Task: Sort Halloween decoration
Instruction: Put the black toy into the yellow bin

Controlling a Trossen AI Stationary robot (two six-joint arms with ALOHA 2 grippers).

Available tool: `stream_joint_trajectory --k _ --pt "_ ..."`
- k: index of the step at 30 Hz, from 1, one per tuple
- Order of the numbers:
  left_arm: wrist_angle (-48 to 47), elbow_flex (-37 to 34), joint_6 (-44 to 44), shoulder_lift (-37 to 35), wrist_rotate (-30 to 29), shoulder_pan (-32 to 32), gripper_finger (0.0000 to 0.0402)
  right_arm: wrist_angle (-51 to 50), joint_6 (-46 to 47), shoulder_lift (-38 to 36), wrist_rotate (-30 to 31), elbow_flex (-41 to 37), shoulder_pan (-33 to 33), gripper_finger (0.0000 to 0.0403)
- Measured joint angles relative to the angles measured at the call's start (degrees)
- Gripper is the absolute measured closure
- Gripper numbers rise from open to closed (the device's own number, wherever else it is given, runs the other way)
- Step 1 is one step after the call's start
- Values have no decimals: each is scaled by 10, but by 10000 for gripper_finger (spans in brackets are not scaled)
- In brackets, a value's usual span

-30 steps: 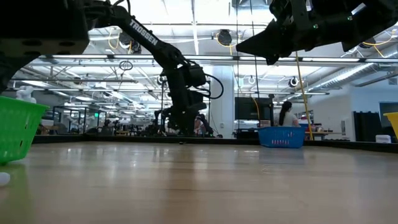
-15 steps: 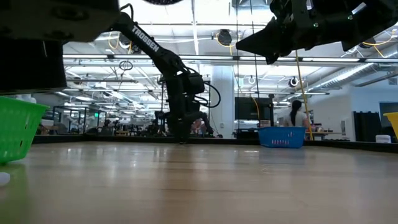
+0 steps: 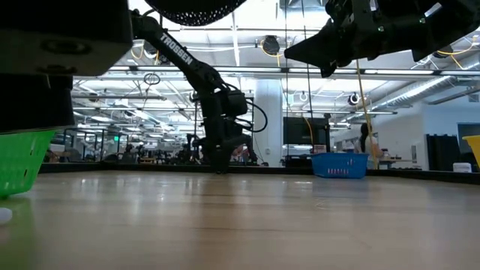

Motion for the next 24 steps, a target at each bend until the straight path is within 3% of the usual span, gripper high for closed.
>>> stream_joint_trajectory --k 15,24 --pt "-15 0 -4 0 0 -1 240 4 0 0 0 0 0 403" --pt "-17 0 19 0 0 -6 325 4 0 0 0 0 0 403"
